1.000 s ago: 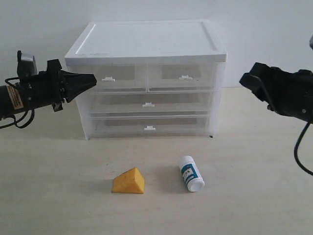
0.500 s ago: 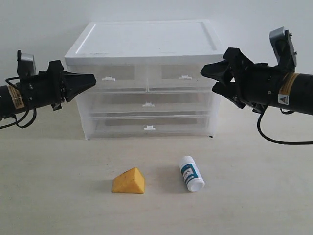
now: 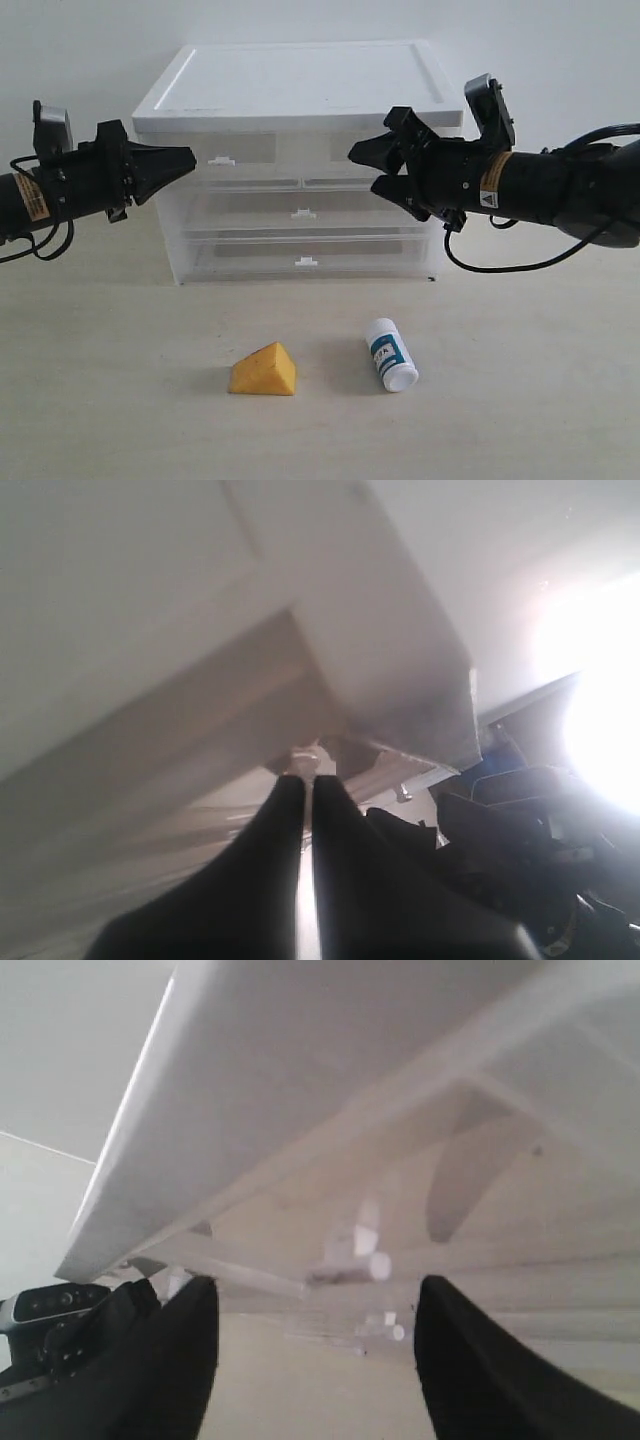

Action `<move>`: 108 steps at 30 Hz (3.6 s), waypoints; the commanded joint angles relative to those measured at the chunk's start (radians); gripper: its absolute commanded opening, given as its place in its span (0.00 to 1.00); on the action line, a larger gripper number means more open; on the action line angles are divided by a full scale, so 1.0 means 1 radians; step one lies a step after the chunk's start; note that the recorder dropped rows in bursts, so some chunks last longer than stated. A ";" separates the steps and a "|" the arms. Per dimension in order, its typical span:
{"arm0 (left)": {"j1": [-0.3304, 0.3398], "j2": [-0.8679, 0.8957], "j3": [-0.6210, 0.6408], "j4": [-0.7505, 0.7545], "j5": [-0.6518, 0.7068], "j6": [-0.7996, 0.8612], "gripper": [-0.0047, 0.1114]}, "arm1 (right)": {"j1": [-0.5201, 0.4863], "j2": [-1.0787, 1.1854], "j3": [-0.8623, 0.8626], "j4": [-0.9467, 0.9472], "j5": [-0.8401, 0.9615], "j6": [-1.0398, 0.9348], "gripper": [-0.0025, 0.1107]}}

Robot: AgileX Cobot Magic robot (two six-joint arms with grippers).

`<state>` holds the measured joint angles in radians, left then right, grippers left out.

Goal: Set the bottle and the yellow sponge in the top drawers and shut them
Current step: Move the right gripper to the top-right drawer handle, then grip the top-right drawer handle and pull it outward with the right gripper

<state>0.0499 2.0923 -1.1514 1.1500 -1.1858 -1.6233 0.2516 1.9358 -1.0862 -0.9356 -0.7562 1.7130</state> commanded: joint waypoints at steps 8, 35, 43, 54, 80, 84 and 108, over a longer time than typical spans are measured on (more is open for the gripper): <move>0.003 -0.002 -0.007 -0.081 0.021 0.008 0.07 | 0.002 0.007 -0.034 0.062 0.065 -0.048 0.47; 0.003 -0.002 -0.007 -0.091 0.019 0.020 0.07 | 0.002 0.007 -0.030 -0.312 -0.039 0.027 0.02; 0.003 -0.002 -0.007 -0.097 0.021 0.030 0.07 | -0.002 -0.006 -0.030 -0.395 -0.058 0.084 0.02; 0.003 -0.002 -0.007 -0.095 0.021 0.030 0.07 | -0.073 -0.048 -0.030 -0.383 -0.081 0.188 0.45; 0.003 -0.002 -0.007 -0.091 0.021 0.030 0.07 | -0.011 -0.049 -0.032 -0.052 0.125 0.087 0.39; 0.003 -0.002 -0.007 -0.089 0.021 0.030 0.07 | -0.007 -0.049 -0.032 0.019 0.136 0.028 0.23; 0.003 -0.002 -0.007 -0.092 0.019 0.032 0.07 | -0.009 -0.122 0.142 -0.126 0.026 -0.065 0.02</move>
<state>0.0499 2.0923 -1.1514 1.1321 -1.2065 -1.6012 0.2408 1.8390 -0.9820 -1.0248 -0.7165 1.6876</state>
